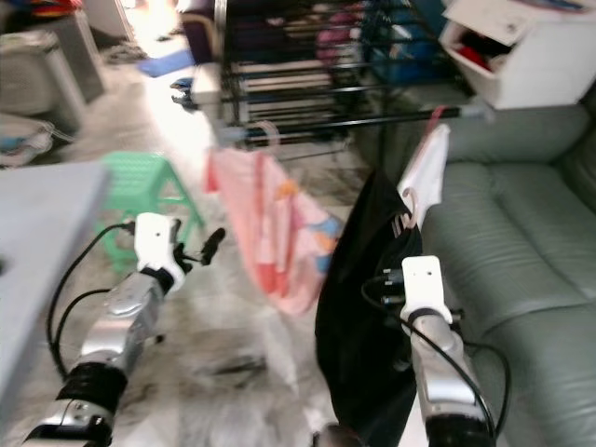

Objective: Hang hanger

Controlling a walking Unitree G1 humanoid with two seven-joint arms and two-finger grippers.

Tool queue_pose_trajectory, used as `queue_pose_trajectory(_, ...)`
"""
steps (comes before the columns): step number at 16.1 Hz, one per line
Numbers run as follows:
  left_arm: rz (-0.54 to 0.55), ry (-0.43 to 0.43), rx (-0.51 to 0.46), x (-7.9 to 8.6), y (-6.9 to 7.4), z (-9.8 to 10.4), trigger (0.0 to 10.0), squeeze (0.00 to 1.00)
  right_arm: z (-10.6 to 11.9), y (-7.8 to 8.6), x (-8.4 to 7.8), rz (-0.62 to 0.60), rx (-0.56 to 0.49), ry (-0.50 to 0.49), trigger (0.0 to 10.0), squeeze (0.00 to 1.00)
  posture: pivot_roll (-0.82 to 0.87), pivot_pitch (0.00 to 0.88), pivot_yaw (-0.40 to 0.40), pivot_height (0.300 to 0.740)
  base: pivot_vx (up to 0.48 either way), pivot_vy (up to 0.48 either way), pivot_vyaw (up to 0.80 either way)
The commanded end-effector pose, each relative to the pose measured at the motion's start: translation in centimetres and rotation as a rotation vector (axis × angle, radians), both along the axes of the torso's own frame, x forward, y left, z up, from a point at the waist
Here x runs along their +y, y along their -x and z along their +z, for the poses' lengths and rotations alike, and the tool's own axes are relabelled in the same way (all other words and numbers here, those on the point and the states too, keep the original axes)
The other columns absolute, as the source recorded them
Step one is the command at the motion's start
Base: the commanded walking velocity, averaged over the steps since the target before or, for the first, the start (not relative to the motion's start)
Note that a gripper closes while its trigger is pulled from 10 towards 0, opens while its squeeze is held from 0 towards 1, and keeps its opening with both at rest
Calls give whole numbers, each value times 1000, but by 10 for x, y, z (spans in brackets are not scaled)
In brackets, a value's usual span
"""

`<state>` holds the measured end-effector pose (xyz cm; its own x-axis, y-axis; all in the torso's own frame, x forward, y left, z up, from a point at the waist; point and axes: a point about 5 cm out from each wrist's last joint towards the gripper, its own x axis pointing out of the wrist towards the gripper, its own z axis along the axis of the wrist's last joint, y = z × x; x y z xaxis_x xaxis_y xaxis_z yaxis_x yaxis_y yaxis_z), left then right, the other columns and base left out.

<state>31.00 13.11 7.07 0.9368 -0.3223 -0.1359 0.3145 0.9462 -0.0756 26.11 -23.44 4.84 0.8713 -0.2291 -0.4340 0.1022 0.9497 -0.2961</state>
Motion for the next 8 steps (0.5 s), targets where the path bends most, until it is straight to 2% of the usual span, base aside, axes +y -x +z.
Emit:
queue_pose_trajectory(1,-1,-19,-15,3,-2,4,10000,0,18,-15,1,4,-87,-1,10000,0,-63,0,42,740,465,0,0)
queue_pose_trajectory(4,27,12,2,4,-4,4,10000,0,19,-26,1,56,-68,15,10000,0,-61,0,40,740,447,0,0)
queue_pose_trajectory(8,54,13,5,5,-3,3,10000,0,19,-30,2,75,-55,37,10000,0,-59,0,37,740,317,336,0)
